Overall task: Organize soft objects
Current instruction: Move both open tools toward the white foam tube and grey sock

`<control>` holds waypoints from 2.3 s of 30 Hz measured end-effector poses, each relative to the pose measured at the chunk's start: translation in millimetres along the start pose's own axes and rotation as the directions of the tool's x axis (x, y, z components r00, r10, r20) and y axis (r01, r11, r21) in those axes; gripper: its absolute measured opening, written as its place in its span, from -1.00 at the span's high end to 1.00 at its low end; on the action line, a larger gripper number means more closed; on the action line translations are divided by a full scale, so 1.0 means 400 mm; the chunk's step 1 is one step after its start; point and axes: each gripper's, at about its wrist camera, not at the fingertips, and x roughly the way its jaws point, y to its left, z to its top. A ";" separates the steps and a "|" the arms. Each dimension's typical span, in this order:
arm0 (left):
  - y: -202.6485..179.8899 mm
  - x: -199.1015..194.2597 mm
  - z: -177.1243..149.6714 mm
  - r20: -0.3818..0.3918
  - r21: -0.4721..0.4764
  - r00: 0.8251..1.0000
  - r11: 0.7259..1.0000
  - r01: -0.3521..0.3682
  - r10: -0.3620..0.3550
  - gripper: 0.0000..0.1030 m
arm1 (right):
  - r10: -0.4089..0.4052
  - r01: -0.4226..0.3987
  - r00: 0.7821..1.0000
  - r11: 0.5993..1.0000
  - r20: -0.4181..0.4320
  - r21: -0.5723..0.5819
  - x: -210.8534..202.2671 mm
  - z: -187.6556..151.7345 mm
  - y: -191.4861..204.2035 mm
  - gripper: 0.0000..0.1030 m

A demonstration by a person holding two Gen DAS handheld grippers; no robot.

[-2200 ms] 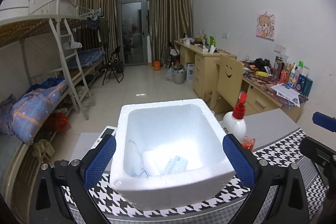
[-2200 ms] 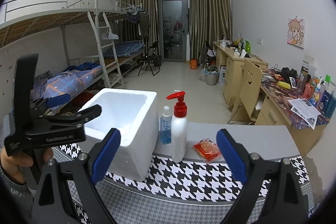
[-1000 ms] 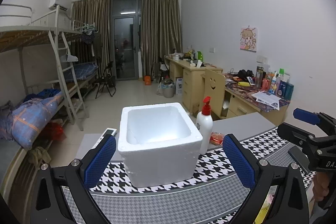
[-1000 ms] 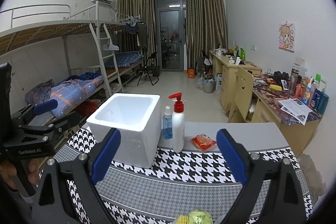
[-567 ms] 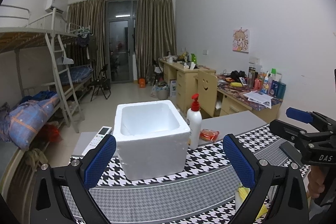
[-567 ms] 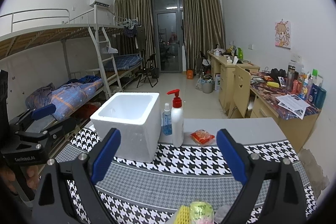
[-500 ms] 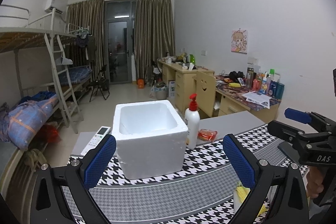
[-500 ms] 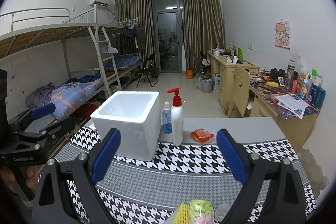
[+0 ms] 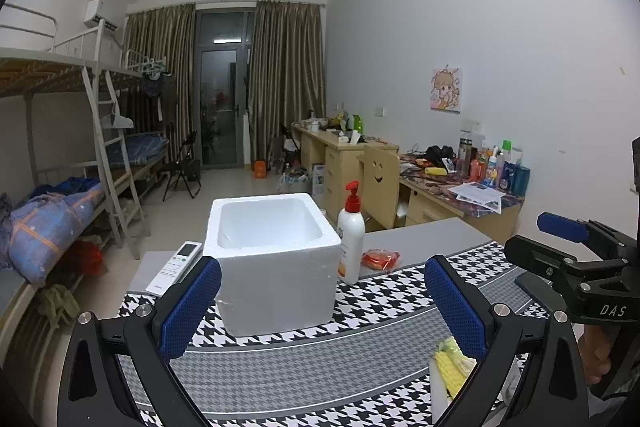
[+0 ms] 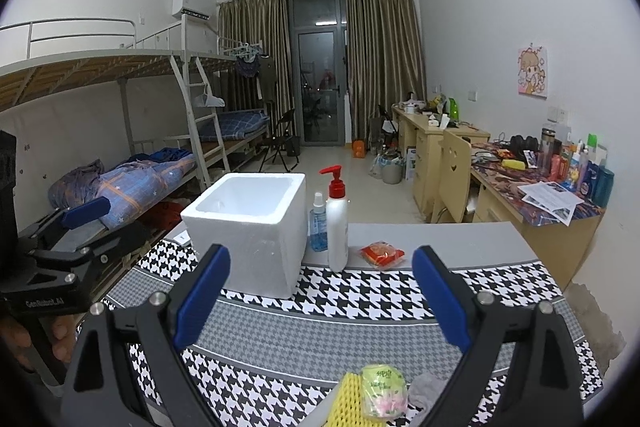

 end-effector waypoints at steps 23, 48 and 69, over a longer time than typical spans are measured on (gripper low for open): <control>-0.064 -0.050 -0.099 0.013 0.009 0.997 0.997 0.073 -0.073 -0.98 | -0.056 0.055 0.998 0.998 0.029 0.009 -0.060 -0.102 -0.019 -0.84; -0.123 0.000 -0.203 -0.055 0.046 0.993 0.994 0.103 -0.100 -0.98 | -0.146 0.145 0.989 0.988 0.001 0.056 -0.092 -0.207 -0.072 -0.84; -0.165 0.087 -0.281 -0.200 0.062 0.971 0.987 0.148 -0.133 -0.98 | -0.219 0.225 0.974 0.968 -0.064 0.107 -0.082 -0.277 -0.140 -0.84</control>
